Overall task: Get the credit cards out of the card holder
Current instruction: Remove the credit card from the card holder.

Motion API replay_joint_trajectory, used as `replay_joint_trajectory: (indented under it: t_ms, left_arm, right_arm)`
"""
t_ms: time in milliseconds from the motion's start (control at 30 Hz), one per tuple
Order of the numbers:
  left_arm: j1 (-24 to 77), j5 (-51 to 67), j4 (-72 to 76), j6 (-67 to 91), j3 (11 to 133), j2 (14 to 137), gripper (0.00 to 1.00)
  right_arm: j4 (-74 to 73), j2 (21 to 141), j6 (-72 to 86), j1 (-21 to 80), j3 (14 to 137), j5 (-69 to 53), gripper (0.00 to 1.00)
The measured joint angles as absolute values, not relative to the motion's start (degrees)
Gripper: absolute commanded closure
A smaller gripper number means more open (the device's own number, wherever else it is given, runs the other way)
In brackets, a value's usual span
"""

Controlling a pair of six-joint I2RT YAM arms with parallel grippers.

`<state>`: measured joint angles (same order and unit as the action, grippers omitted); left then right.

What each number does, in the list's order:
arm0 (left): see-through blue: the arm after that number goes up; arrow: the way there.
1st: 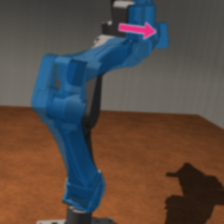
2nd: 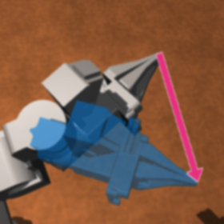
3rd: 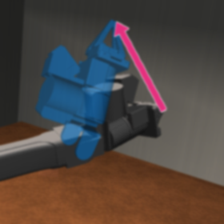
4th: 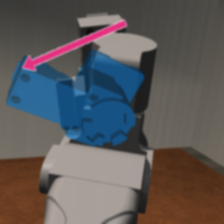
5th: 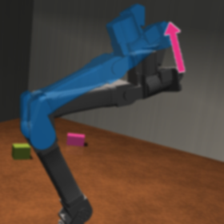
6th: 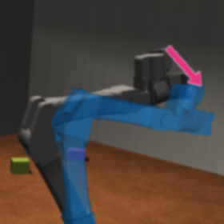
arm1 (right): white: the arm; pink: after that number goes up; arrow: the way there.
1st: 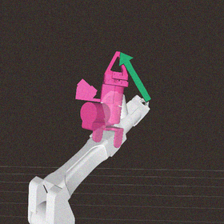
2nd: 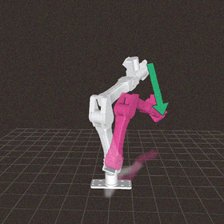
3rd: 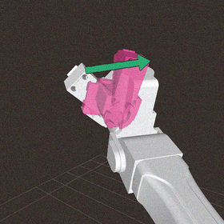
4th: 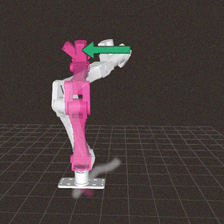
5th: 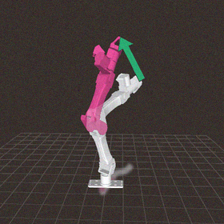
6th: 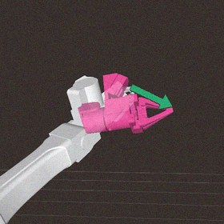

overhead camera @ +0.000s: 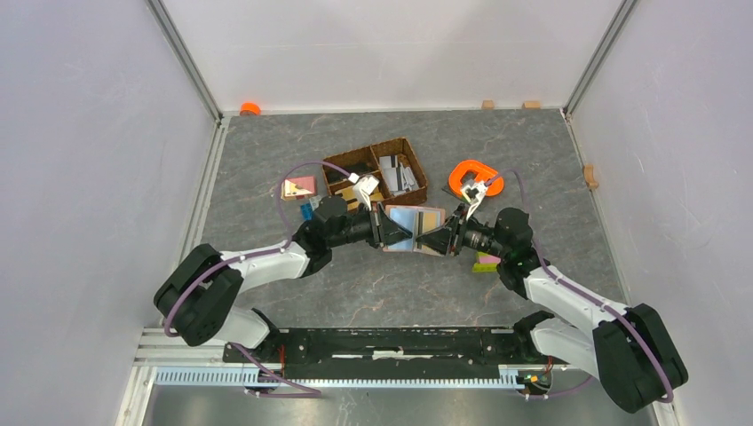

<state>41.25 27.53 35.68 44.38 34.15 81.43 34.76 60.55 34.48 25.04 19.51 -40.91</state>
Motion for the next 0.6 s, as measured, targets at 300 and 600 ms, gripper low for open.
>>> replay_joint_trajectory:
  t_ms: [300,600]
  left_arm:
    - [41.34,26.79,35.00,44.38,34.15,81.49,0.37]
    - [41.89,21.37,31.70,43.83,34.15,76.90,0.00]
  right_arm:
    - [29.10,60.75,31.62,25.15,19.94,-37.10,0.98]
    - [22.87,60.64,29.41,25.52,20.88,-32.25,1.00]
